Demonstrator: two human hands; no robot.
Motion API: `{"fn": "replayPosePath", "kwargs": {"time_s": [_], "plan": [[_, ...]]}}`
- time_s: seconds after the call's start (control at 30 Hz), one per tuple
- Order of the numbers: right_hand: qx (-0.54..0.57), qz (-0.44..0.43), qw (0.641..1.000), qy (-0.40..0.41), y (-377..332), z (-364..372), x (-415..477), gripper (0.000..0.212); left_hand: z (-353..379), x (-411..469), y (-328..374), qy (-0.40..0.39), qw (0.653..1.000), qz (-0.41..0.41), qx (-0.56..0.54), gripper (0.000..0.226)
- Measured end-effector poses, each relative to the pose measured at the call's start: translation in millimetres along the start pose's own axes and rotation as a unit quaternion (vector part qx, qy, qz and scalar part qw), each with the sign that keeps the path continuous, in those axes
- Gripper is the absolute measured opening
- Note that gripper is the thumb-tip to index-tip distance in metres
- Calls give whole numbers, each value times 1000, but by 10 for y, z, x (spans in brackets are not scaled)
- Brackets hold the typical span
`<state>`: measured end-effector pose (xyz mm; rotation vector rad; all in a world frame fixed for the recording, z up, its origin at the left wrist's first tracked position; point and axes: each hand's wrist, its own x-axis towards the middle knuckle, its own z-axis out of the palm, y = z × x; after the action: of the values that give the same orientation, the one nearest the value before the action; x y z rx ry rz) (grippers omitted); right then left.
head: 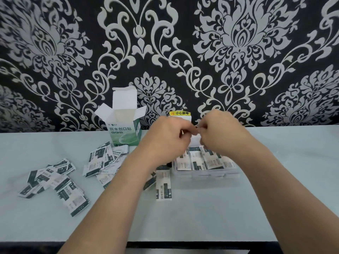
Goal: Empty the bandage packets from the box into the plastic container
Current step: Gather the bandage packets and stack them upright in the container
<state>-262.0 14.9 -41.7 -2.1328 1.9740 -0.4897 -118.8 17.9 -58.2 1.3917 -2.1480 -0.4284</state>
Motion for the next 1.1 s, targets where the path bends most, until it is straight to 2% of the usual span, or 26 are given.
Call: {"fn": "replayPosePath", "kwargs": {"time_s": [0.1, 0.2, 0.23, 0.3, 0.37, 0.5, 0.6, 0.77, 0.9, 1.0, 1.1], "plan": [[115, -43, 992, -10, -275, 37, -80, 23, -289, -145, -181, 39, 997, -62, 8, 24], [150, -84, 984, -53, -560, 231, -150, 26, -435, -340, -530, -30, 987, -138, 83, 21], [139, -99, 983, -66, -642, 317, -169, 24, -423, -417, -654, -74, 978, -154, 118, 17], [82, -135, 982, -109, -793, 511, -205, 23, -370, -582, -856, -150, 961, -162, 167, 40], [5, -167, 973, -157, -895, 711, -233, 31, -307, -694, -994, -170, 962, -142, 160, 57], [-38, -153, 971, -177, -986, 1089, -197, 46, -309, -809, -1100, -183, 955, -140, 184, 46], [-40, -138, 976, -162, -989, 1177, -159, 46, -357, -856, -1108, -156, 965, -142, 155, 28], [8, -115, 980, -162, -977, 1166, -172, 34, -337, -878, -1157, -85, 972, -155, 156, 42], [61, -82, 983, -152, -967, 1112, -146, 29, -297, -842, -1242, -37, 975, -125, 179, 21], [152, -66, 981, -99, -951, 1073, -114, 11, -363, -835, -1281, 16, 977, -147, 151, 34], [302, -40, 951, -57, -964, 985, -131, 16, -492, -839, -1345, 69, 966, -207, 140, 51]]}}
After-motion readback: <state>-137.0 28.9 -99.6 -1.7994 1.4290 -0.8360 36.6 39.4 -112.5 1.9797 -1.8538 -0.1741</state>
